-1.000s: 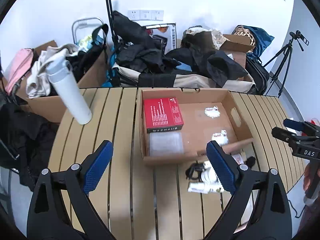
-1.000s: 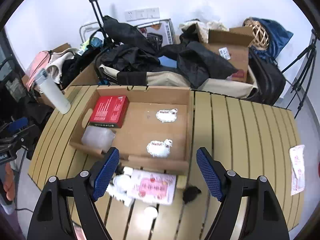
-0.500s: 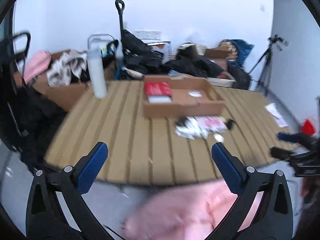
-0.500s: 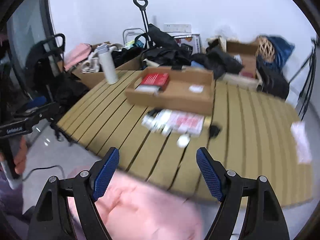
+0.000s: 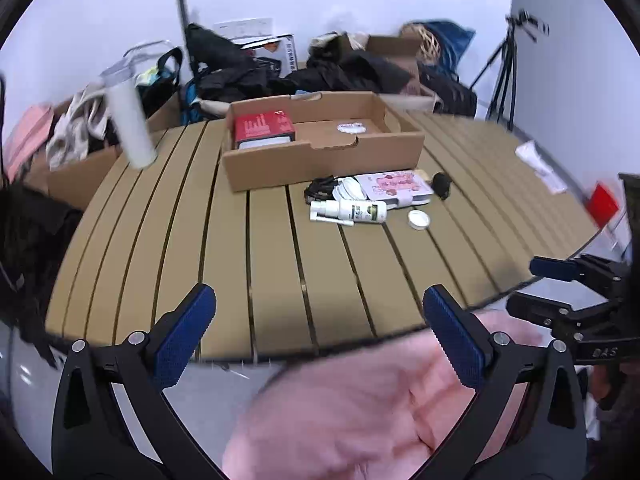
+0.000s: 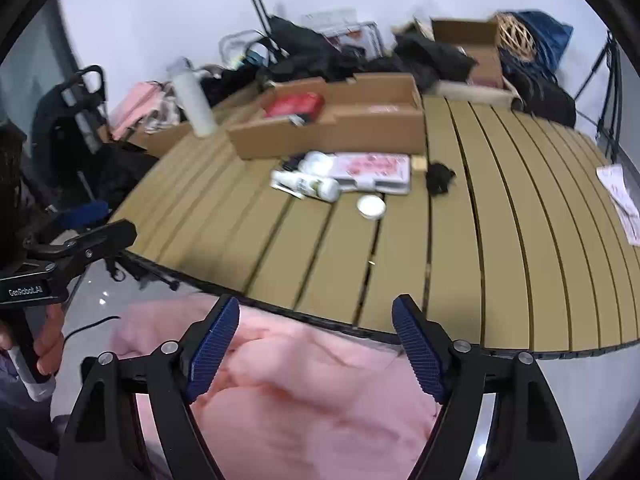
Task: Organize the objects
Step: 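Reach the right gripper toward the white round lid, then grasp the white lid with the right gripper while the left grasps the spray bottle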
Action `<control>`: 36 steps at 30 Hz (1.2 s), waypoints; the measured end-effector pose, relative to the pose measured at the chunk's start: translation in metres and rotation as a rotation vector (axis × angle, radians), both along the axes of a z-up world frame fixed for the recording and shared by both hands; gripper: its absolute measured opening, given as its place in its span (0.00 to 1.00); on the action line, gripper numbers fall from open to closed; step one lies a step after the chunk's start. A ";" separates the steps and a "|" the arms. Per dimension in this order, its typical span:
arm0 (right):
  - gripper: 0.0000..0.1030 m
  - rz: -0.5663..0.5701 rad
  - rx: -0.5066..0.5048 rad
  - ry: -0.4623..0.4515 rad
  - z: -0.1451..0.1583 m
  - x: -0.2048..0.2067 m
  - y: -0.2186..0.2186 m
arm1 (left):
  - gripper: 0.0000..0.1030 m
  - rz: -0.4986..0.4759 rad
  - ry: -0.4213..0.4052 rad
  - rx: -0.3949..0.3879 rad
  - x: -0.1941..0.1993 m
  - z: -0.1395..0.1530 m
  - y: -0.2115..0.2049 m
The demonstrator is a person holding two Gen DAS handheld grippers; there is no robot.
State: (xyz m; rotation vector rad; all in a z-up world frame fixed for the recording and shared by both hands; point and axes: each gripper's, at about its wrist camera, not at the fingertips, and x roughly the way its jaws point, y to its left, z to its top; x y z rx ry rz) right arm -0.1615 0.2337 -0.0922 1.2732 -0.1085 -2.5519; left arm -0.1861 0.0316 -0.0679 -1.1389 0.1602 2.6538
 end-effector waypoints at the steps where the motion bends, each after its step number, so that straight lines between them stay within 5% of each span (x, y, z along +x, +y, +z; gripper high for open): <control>1: 0.71 -0.009 0.001 -0.016 -0.005 -0.005 0.002 | 1.00 -0.036 0.019 -0.026 -0.013 -0.003 0.012; 4: 0.71 -0.031 -0.006 -0.044 -0.015 -0.019 0.012 | 1.00 -0.167 0.063 -0.053 -0.047 -0.016 0.038; 10: 0.71 -0.049 -0.014 -0.075 -0.028 -0.040 0.029 | 0.93 -0.375 0.009 -0.122 -0.122 -0.061 0.084; 16: 0.71 -0.030 -0.025 -0.096 -0.042 -0.064 0.034 | 0.81 -0.406 -0.070 -0.135 -0.146 -0.089 0.089; 19: 0.71 -0.005 -0.013 -0.086 -0.049 -0.086 0.028 | 0.57 -0.362 -0.078 -0.067 -0.145 -0.092 0.082; 21: 0.67 0.001 0.001 -0.067 -0.053 -0.101 0.024 | 0.27 -0.356 -0.109 -0.014 -0.140 -0.087 0.081; 25: 0.61 0.010 0.052 -0.042 -0.063 -0.129 0.013 | 0.29 -0.338 -0.189 0.039 -0.141 -0.087 0.082; 27: 0.55 0.017 0.066 -0.047 -0.069 -0.137 0.009 | 0.47 -0.327 -0.192 0.044 -0.146 -0.088 0.083; 29: 0.41 0.017 0.084 -0.048 -0.076 -0.144 0.003 | 0.50 -0.317 -0.216 0.063 -0.151 -0.091 0.087; 31: 0.31 0.001 0.119 -0.024 -0.078 -0.146 0.001 | 0.48 -0.336 -0.238 0.082 -0.155 -0.095 0.091; 36: 0.31 0.003 0.135 0.003 -0.079 -0.146 0.002 | 0.26 -0.342 -0.234 0.032 -0.145 -0.104 0.100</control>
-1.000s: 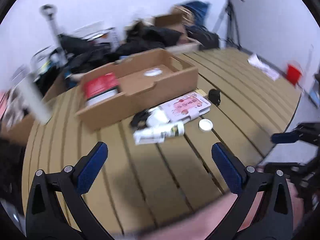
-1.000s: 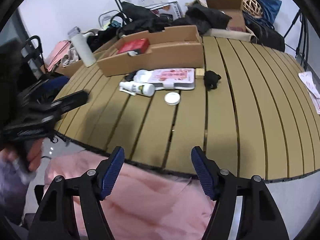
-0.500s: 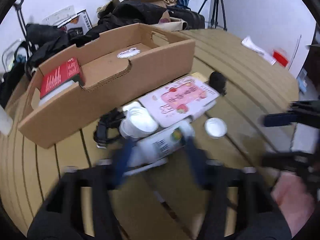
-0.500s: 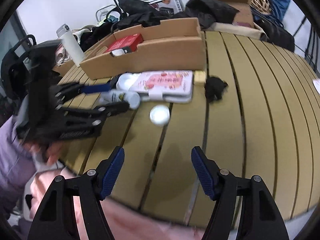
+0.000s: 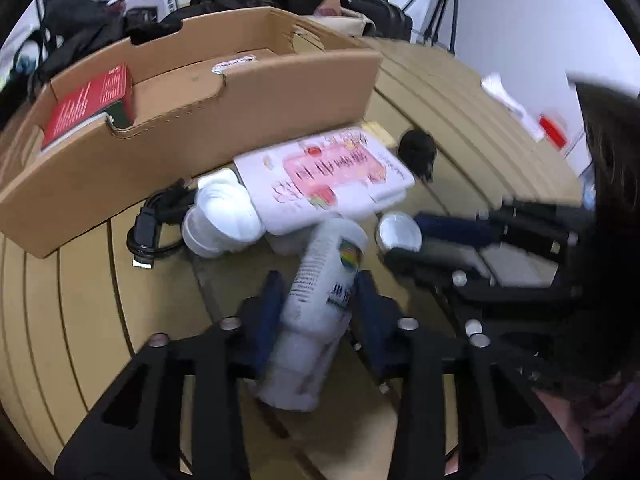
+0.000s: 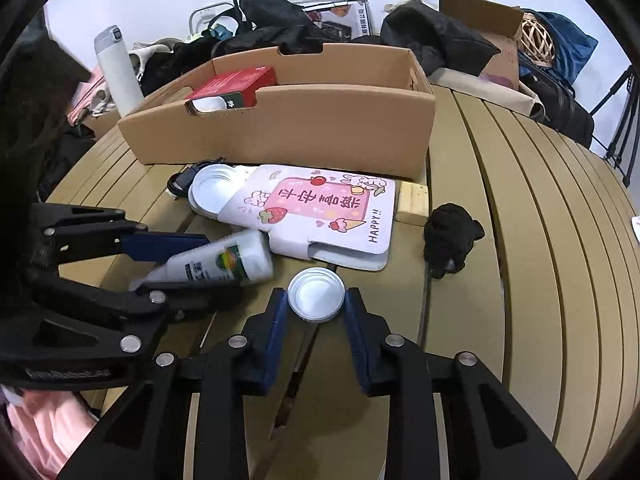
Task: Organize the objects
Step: 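Grasp the white lid with the right gripper while the left grasps the spray bottle, then place the white lid and spray bottle into the tray, open both grippers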
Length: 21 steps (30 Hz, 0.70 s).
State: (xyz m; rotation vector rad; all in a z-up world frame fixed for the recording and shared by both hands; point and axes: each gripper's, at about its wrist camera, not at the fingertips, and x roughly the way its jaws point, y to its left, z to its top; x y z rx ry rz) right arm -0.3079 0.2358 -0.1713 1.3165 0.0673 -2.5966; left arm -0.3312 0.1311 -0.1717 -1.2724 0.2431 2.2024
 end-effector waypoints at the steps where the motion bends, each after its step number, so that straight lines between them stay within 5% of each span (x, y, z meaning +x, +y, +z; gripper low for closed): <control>1: 0.31 0.001 0.011 0.003 0.000 0.000 -0.002 | 0.25 0.000 0.008 -0.011 0.005 0.000 0.001; 7: 0.30 -0.025 -0.051 -0.013 0.008 0.012 0.007 | 0.24 0.074 0.009 0.043 0.038 0.020 -0.021; 12: 0.30 -0.035 -0.141 0.039 0.049 0.072 0.027 | 0.24 0.198 0.061 0.225 0.088 0.080 -0.077; 16: 0.30 -0.068 -0.199 0.054 0.073 0.113 0.041 | 0.24 0.240 0.107 0.269 0.119 0.107 -0.100; 21: 0.30 -0.046 -0.188 0.105 0.100 0.111 0.038 | 0.24 0.253 0.076 0.343 0.100 0.135 -0.108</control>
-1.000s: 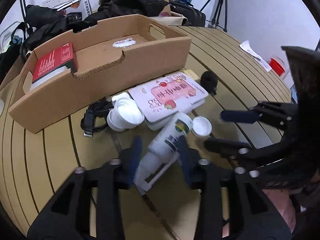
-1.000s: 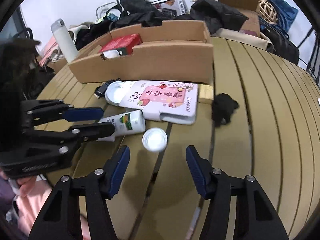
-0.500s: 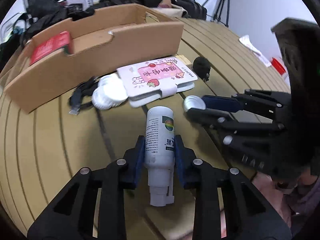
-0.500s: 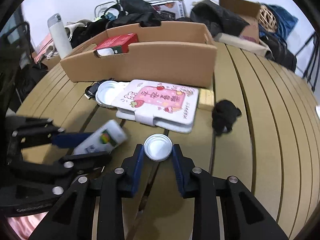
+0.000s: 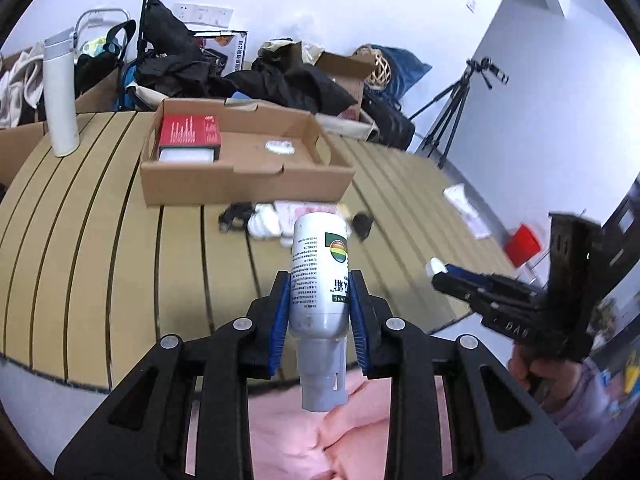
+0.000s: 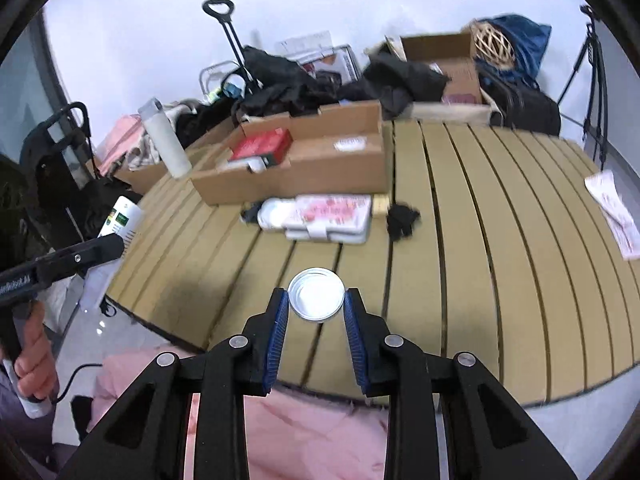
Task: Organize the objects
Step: 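Place the white lid and spray bottle into the tray, open both grippers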
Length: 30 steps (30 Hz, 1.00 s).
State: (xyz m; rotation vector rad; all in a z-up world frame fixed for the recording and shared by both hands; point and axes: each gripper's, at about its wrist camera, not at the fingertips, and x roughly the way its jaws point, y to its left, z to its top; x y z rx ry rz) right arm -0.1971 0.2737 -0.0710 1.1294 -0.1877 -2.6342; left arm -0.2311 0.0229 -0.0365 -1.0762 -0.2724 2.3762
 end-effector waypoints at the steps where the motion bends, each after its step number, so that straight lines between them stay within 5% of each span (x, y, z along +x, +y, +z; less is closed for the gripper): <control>1: 0.30 0.008 -0.007 0.011 0.006 -0.003 0.000 | 0.24 -0.001 -0.006 0.008 -0.012 0.008 -0.001; 6: 0.30 0.079 0.024 0.115 0.060 -0.069 -0.012 | 0.24 0.057 -0.058 0.006 -0.111 0.048 0.006; 8: 0.30 0.108 0.023 0.123 0.075 -0.116 -0.019 | 0.24 0.104 -0.040 -0.080 -0.165 0.049 0.019; 10: 0.30 0.125 0.014 0.070 0.072 -0.169 -0.028 | 0.24 0.161 -0.058 -0.156 -0.222 0.033 0.032; 13: 0.30 0.108 0.063 -0.029 0.046 -0.248 -0.045 | 0.24 0.209 -0.181 -0.162 -0.287 -0.012 0.035; 17: 0.31 0.043 0.032 -0.138 0.003 -0.336 -0.052 | 0.28 0.238 -0.267 -0.212 -0.336 -0.057 0.044; 18: 0.31 0.027 0.059 -0.137 -0.005 -0.350 -0.055 | 0.54 0.242 -0.269 -0.222 -0.342 -0.065 0.045; 19: 0.38 0.005 0.086 -0.146 -0.016 -0.365 -0.056 | 0.69 0.258 -0.256 -0.272 -0.347 -0.076 0.047; 20: 0.59 -0.019 0.113 -0.193 -0.032 -0.381 -0.056 | 0.81 0.278 -0.232 -0.318 -0.346 -0.081 0.049; 22: 0.79 -0.063 0.148 -0.232 -0.055 -0.393 -0.049 | 0.82 0.305 -0.158 -0.427 -0.345 -0.092 0.050; 23: 0.79 -0.056 0.160 -0.199 -0.059 -0.389 -0.049 | 0.82 0.299 -0.157 -0.458 -0.345 -0.100 0.049; 25: 0.80 -0.035 0.148 -0.186 -0.056 -0.386 -0.051 | 0.80 0.282 -0.233 -0.392 -0.350 -0.109 0.038; 27: 0.80 -0.023 0.150 -0.197 -0.058 -0.386 -0.050 | 0.82 0.353 -0.222 -0.323 -0.346 -0.103 0.026; 30: 0.80 -0.028 0.120 -0.195 -0.057 -0.387 -0.045 | 0.82 0.355 -0.236 -0.325 -0.342 -0.104 0.021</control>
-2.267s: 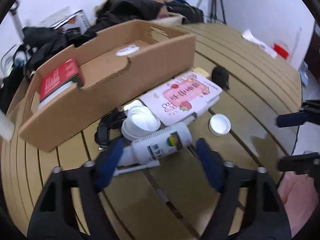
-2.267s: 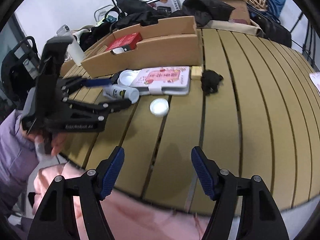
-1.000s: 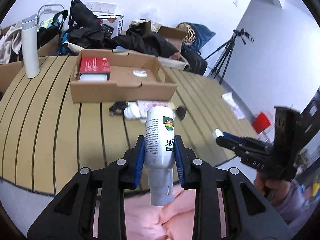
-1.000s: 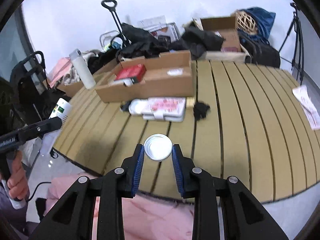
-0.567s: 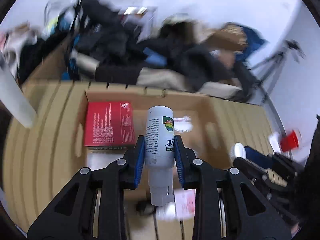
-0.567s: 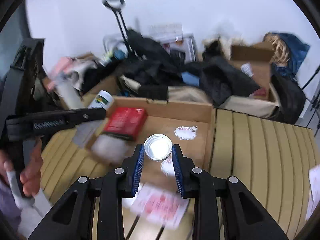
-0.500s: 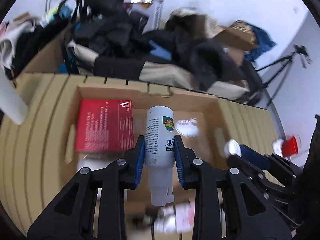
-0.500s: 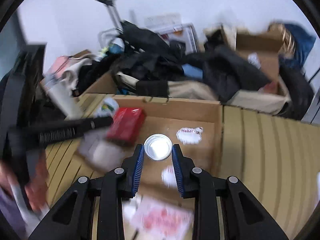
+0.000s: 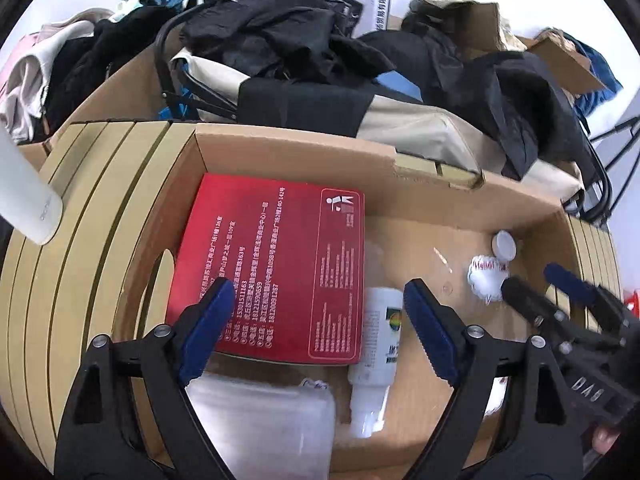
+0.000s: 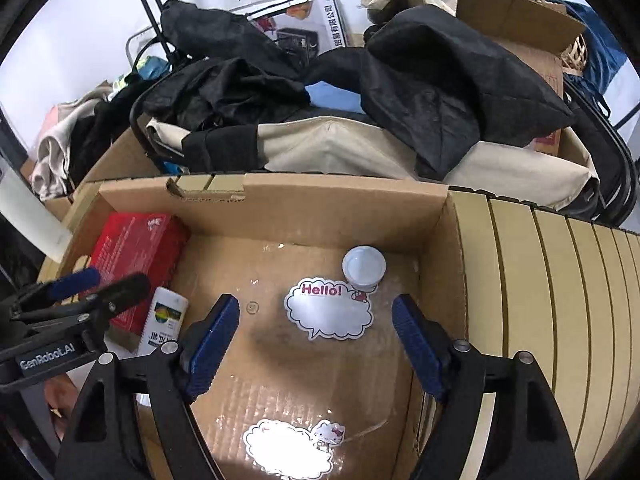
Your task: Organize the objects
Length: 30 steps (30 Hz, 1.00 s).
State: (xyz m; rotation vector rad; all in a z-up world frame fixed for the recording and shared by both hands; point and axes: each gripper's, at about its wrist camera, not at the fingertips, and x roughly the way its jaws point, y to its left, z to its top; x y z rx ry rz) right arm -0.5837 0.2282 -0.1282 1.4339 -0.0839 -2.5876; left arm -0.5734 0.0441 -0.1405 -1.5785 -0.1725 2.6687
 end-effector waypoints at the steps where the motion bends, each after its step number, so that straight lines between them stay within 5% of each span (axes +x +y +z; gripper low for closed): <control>1: 0.80 0.005 -0.004 0.003 0.001 0.002 -0.001 | 0.82 -0.011 0.003 -0.008 0.003 0.002 0.001; 7: 0.80 -0.016 -0.043 0.042 0.037 0.030 0.013 | 0.82 -0.107 0.026 0.212 0.046 0.050 -0.019; 9: 0.80 -0.011 -0.040 0.039 0.058 0.044 0.022 | 0.89 -0.123 0.040 0.168 0.056 0.075 -0.025; 12: 0.83 0.025 0.076 -0.033 0.080 0.062 0.031 | 0.93 -0.145 -0.024 -0.041 0.074 0.101 -0.032; 14: 0.83 0.068 0.135 -0.029 0.095 0.085 0.039 | 0.93 -0.123 0.012 -0.113 0.094 0.121 -0.043; 21: 0.83 0.030 0.114 0.039 0.132 0.161 0.059 | 0.96 -0.054 0.117 -0.097 0.168 0.163 -0.069; 25: 0.83 0.078 0.035 0.149 0.139 0.247 0.051 | 0.97 -0.128 0.247 -0.123 0.270 0.163 -0.058; 30: 0.83 0.095 -0.063 0.166 0.108 0.377 0.033 | 1.00 -0.139 0.270 -0.075 0.392 0.137 -0.050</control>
